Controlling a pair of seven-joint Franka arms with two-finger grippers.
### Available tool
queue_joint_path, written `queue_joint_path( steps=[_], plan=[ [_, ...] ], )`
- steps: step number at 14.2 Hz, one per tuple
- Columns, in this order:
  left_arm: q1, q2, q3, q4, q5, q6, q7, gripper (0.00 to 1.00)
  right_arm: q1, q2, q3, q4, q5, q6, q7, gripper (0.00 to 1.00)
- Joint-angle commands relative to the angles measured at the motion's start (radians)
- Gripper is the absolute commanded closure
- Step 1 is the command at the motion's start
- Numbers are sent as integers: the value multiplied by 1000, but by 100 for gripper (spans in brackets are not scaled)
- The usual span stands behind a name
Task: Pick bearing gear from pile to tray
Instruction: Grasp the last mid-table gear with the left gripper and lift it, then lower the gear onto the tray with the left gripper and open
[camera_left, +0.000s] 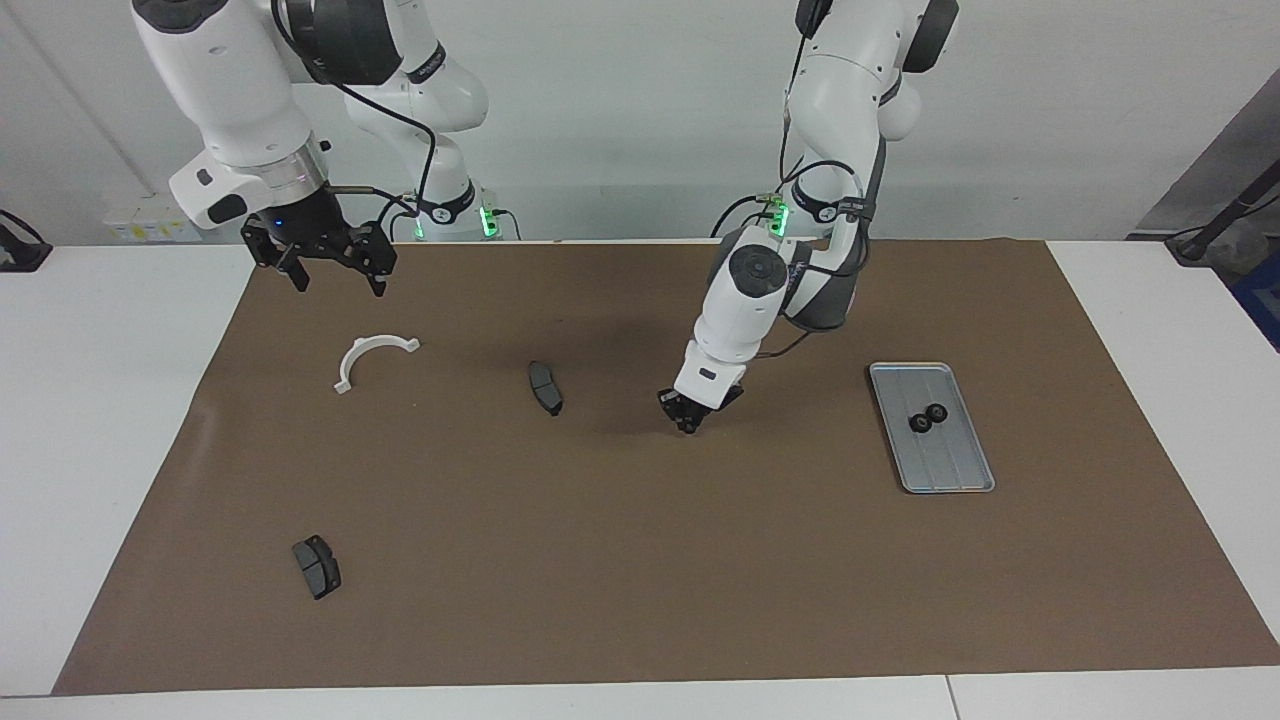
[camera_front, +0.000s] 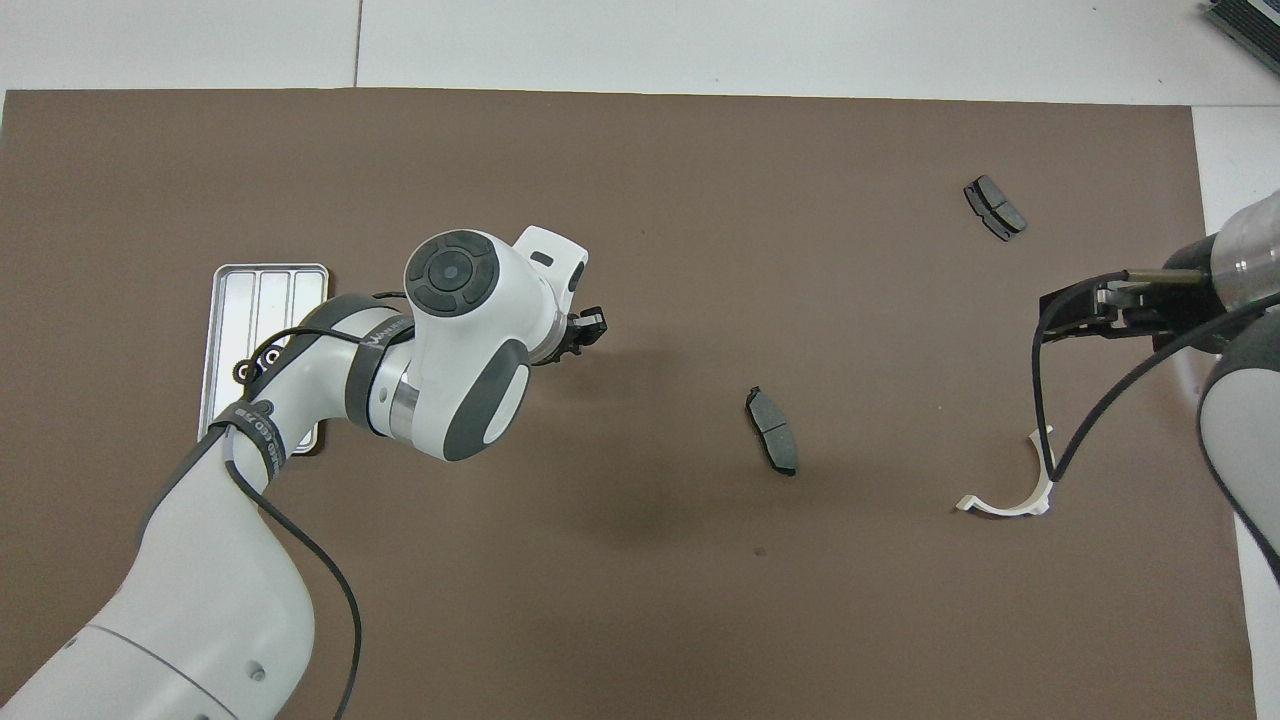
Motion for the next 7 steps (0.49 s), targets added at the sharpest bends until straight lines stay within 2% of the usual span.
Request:
queue_joint_path(
  steps=[1,7],
  plan=[
    [66,-32,-2,4,44,-86,68,100,0,-6,-6,2,2,-11,-32,0],
    [305,-130,-4,-22,44,-215,484,100,2,-6,-6,2,2,-11,-32,0]
  ],
)
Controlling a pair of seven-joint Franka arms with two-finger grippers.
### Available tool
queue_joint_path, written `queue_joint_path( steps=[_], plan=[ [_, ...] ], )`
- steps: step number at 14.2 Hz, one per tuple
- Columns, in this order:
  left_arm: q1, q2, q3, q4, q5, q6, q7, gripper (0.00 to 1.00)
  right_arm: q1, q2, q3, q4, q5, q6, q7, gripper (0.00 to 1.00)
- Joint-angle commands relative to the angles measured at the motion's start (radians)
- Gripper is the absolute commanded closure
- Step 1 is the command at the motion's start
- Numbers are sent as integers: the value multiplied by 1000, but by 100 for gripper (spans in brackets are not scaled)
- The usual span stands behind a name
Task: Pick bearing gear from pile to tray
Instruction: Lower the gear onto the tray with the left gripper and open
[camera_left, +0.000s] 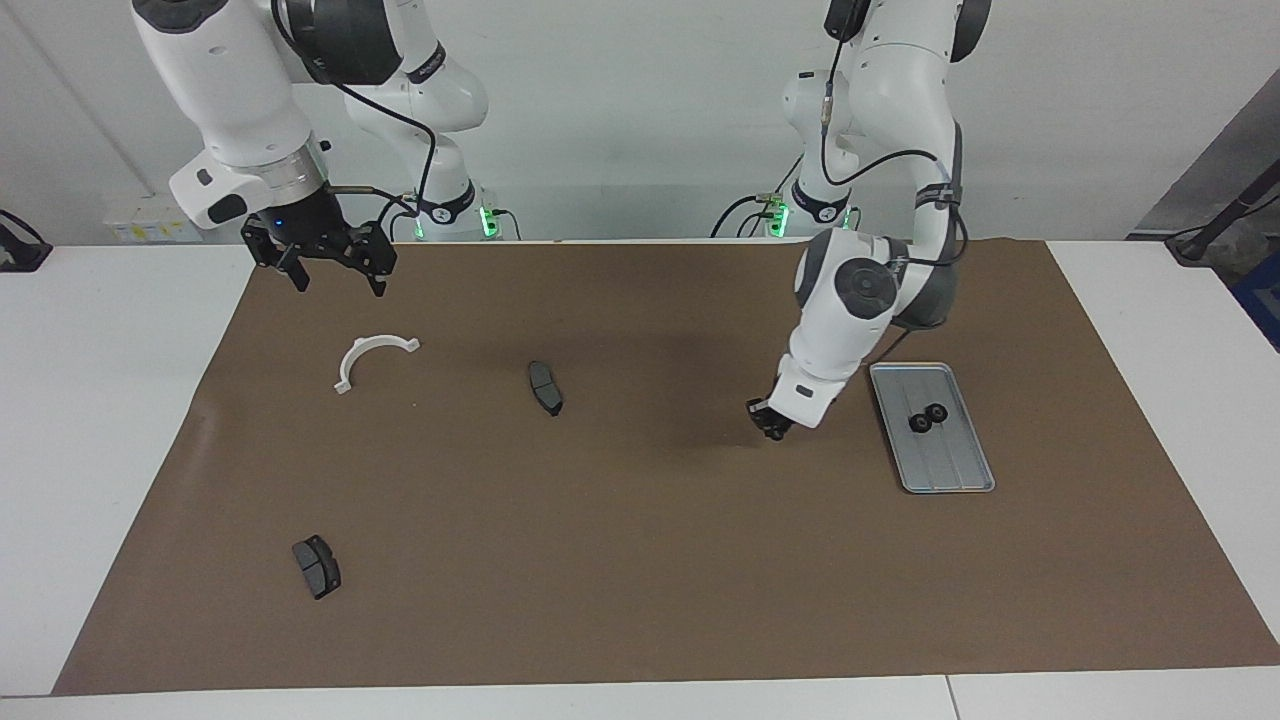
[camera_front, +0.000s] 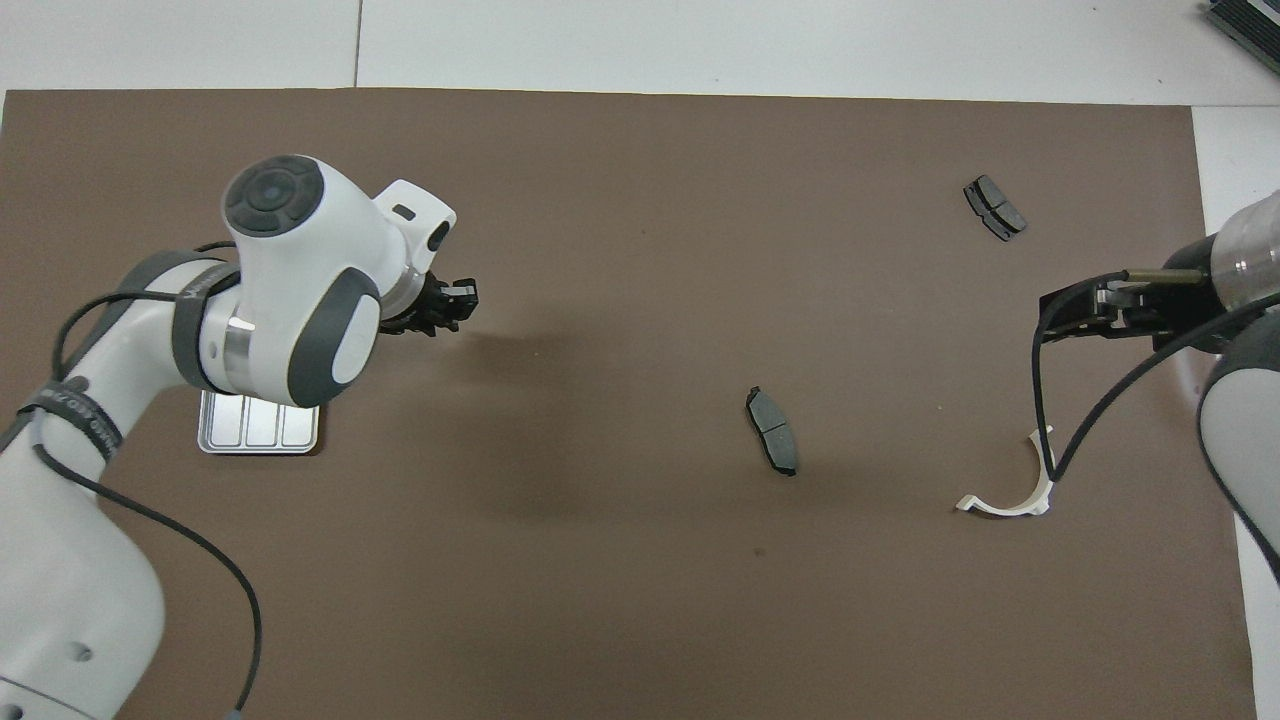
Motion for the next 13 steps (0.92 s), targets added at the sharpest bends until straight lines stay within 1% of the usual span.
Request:
queue_joint_path(
  steps=[1,3,6,8,13],
  plan=[
    [94,-54,-10,-41,13,-42,179,100,0,-6,-6,2,2,-11,-32,0],
    [150,-62,-8,-58,13,-47,302,100,0,-6,-6,2,2,-11,-32,0],
    [235,-92,-8,-127,13,-27,485,100,0,-6,-6,2,2,-11,-32,0],
    [284,-100,-8,-158,14,-21,588,99,0,-6,-6,2,2,-11,-32,0],
    [372,-158,-7,-268,16,-4,743,97,0,-6,-6,2,2,-11,-32,0]
  ],
)
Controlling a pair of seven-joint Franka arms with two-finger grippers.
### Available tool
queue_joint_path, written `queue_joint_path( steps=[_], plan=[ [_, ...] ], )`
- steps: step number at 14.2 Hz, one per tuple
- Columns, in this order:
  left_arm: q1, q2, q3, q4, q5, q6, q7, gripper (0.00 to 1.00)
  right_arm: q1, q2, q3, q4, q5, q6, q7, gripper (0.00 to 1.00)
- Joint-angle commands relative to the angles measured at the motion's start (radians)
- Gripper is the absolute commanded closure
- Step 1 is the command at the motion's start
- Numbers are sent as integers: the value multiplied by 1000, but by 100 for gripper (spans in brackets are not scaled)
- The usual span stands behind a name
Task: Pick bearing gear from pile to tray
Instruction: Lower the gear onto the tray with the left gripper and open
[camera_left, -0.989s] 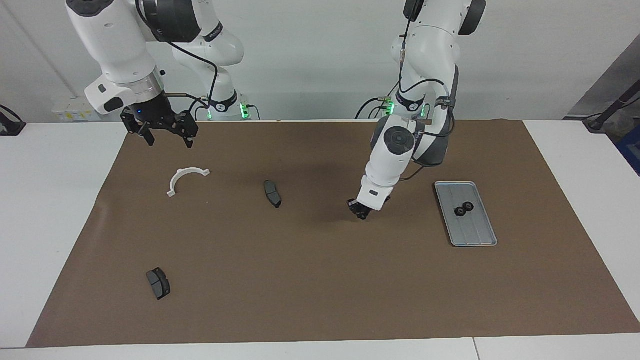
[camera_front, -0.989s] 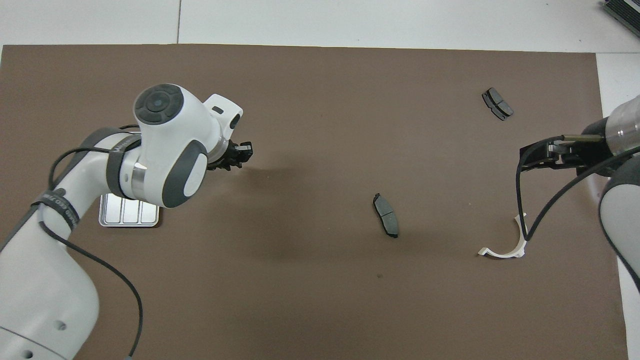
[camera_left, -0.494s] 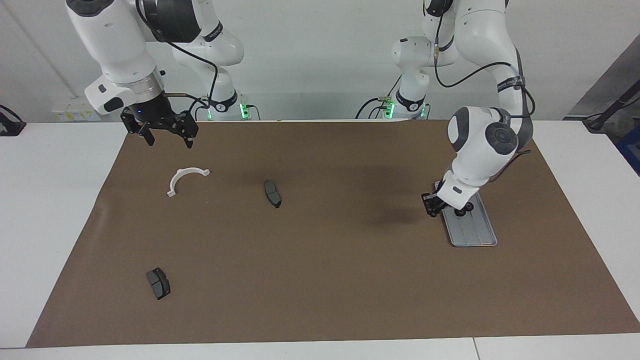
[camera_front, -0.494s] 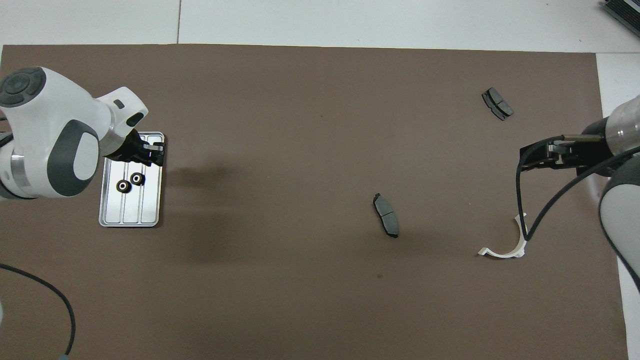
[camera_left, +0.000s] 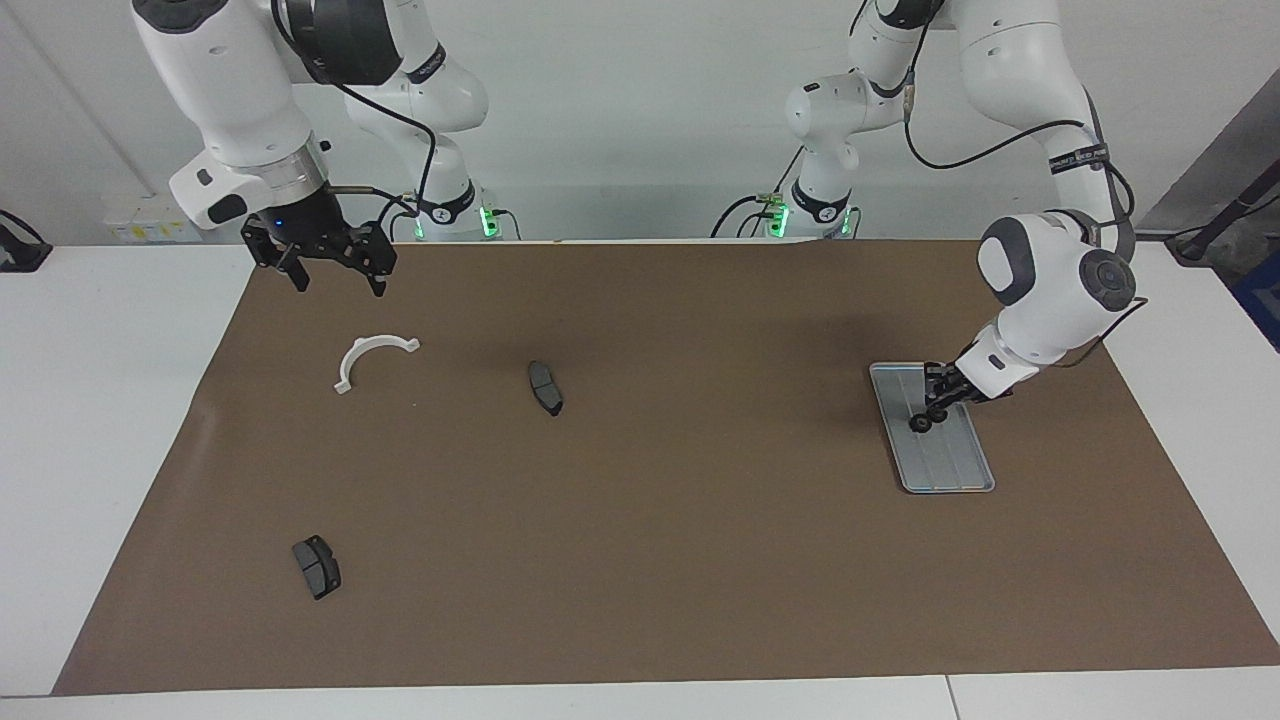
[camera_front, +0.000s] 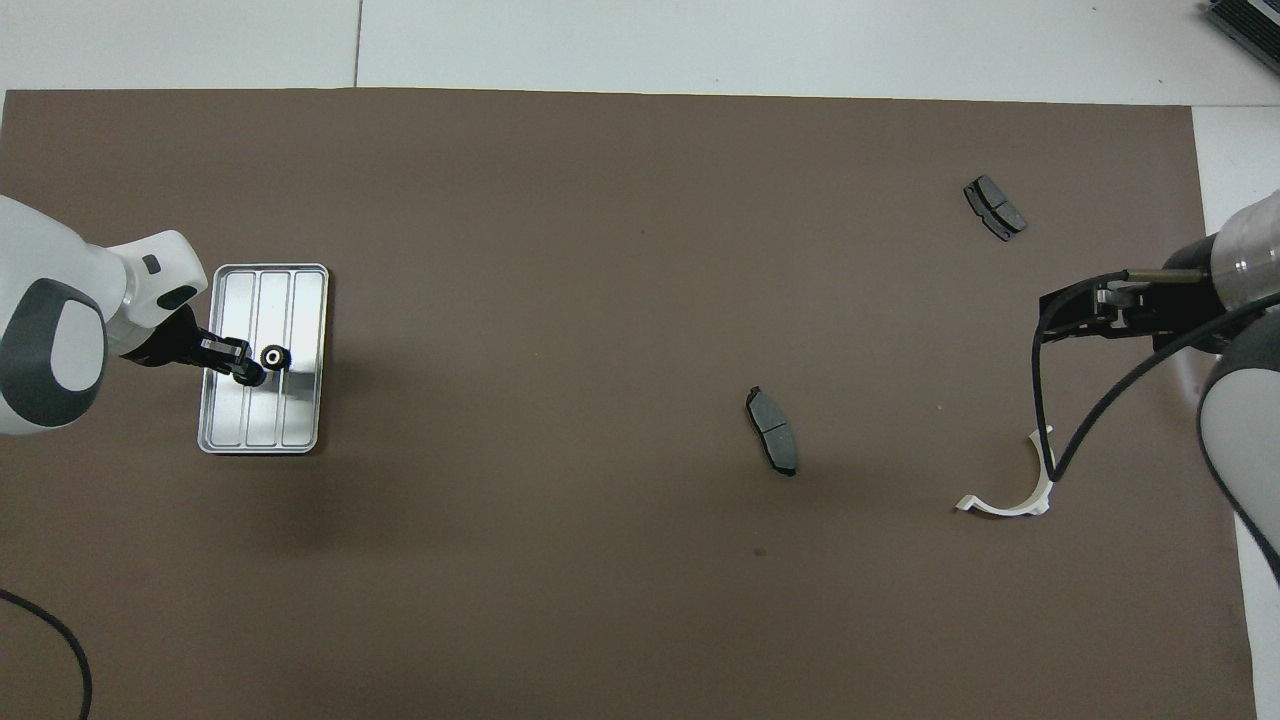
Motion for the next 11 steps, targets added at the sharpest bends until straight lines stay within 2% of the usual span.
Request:
queue_joint_path(
  steps=[1,3,5,11],
  plan=[
    [35,-78,-9,-116,14,34,59,96,0,-6,-6,2,2,-11,-32,0],
    [44,-92,-8,-153,19,50,73,95,0,-6,-6,2,2,-11,-32,0],
    [46,-95,-6,-165,20,57,74,90,0,-6,-6,2,2,-11,-32,0],
    [40,-94,-8,-136,20,41,71,43,0,-6,-6,2,2,-11,-32,0]
  ],
)
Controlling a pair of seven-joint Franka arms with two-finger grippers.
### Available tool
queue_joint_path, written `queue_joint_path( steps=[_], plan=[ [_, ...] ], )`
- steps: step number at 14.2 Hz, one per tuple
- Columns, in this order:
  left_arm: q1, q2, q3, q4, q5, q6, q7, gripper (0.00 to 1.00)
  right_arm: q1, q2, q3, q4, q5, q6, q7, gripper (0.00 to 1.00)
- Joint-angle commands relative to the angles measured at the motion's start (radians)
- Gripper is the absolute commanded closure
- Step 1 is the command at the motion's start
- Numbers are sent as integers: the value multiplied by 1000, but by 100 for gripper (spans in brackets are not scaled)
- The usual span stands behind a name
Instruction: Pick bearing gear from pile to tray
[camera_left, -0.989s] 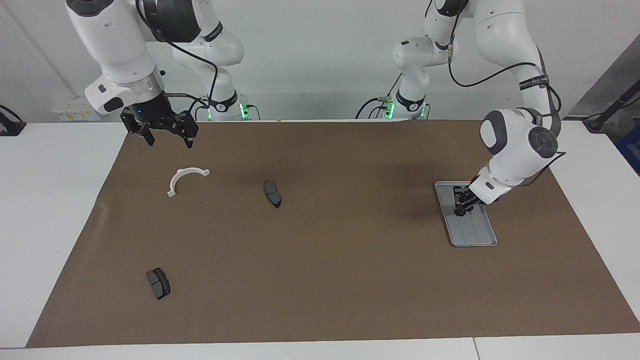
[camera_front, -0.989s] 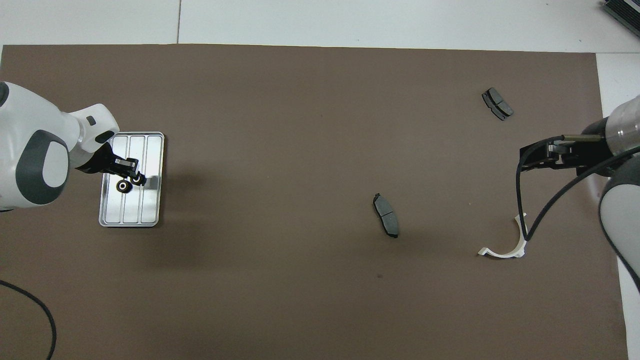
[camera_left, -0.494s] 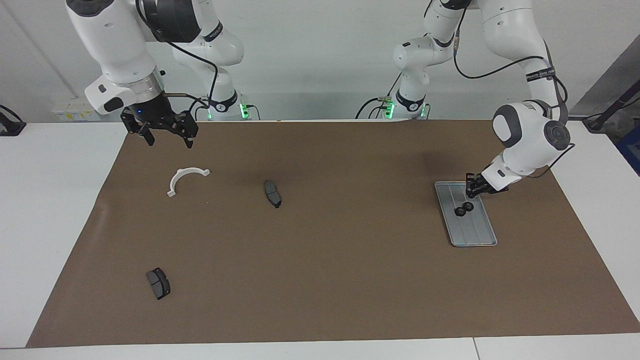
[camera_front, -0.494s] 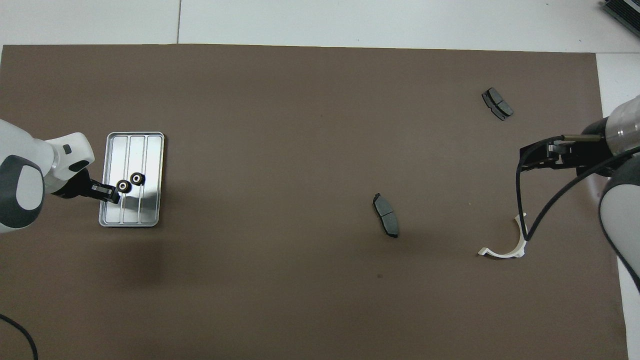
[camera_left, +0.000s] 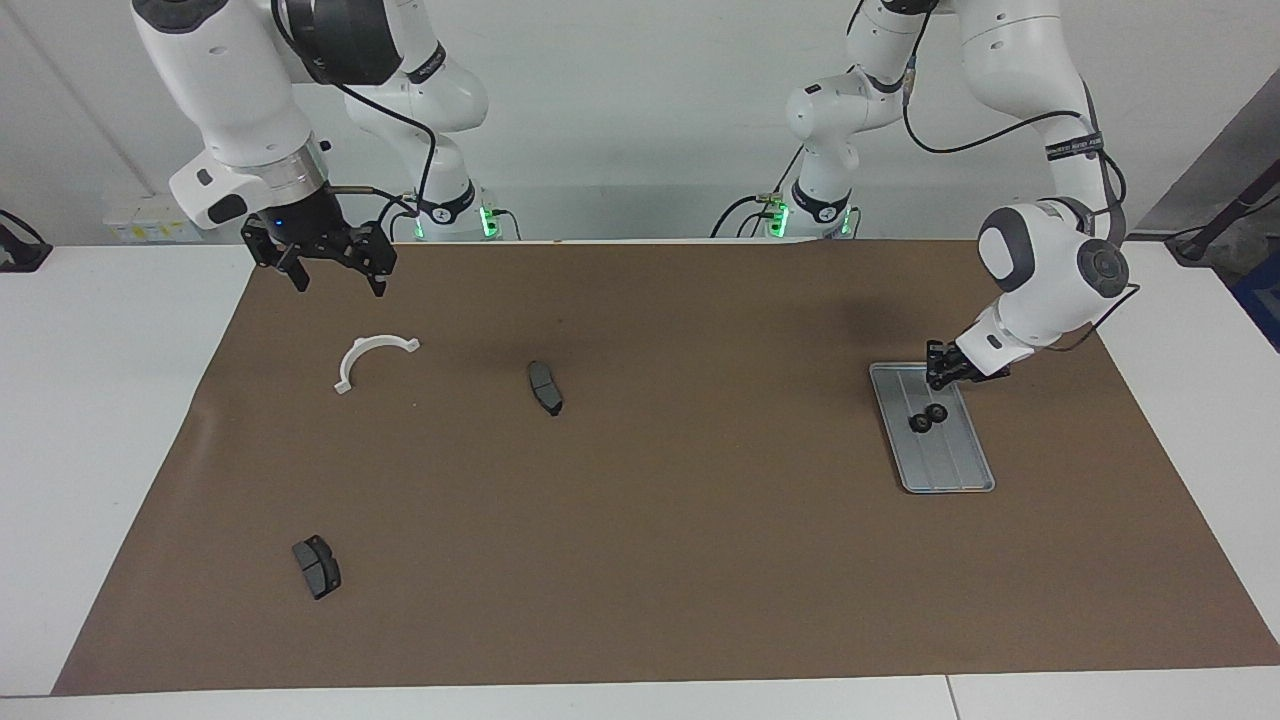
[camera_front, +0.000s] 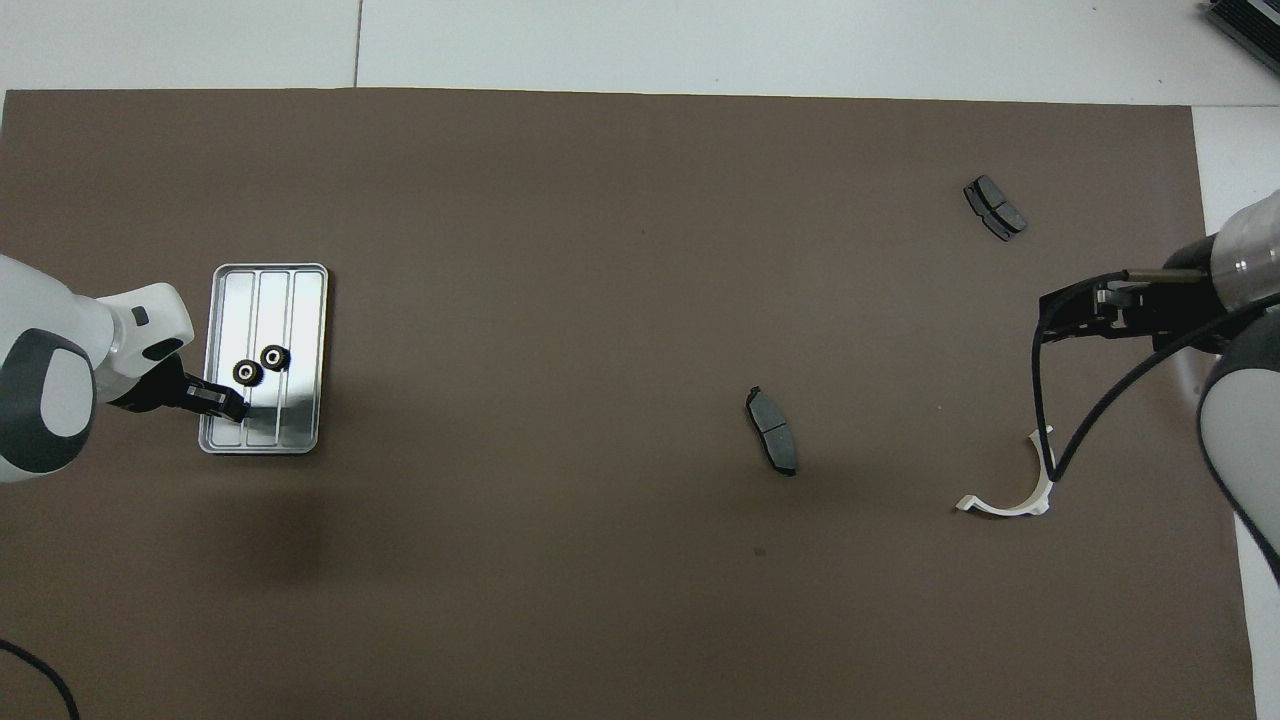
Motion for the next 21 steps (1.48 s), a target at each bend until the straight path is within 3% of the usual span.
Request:
queue_joint_path(
  steps=[1,5,9,11,15,21],
  plan=[
    [5,-33,-6,9,17,-2,7,37,0,-6,-6,2,2,-11,-32,0],
    [-11,-39,-9,204,18,-196,2,13,0,-6,-6,2,2,-11,-32,0],
    [-17,-41,-16,386,17,-363,-25,3,0,-6,-6,2,2,-11,-32,0],
    [-26,-44,-17,465,17,-442,-100,2,0,-6,-6,2,2,-11,-32,0],
    [-61,-105,-22,491,15,-477,-295,2,2,-6,-6,2,2,-11,-32,0],
    [-193,-125,-31,488,9,-525,-459,0,0,-6,-6,2,2,-11,-32,0]
  ],
)
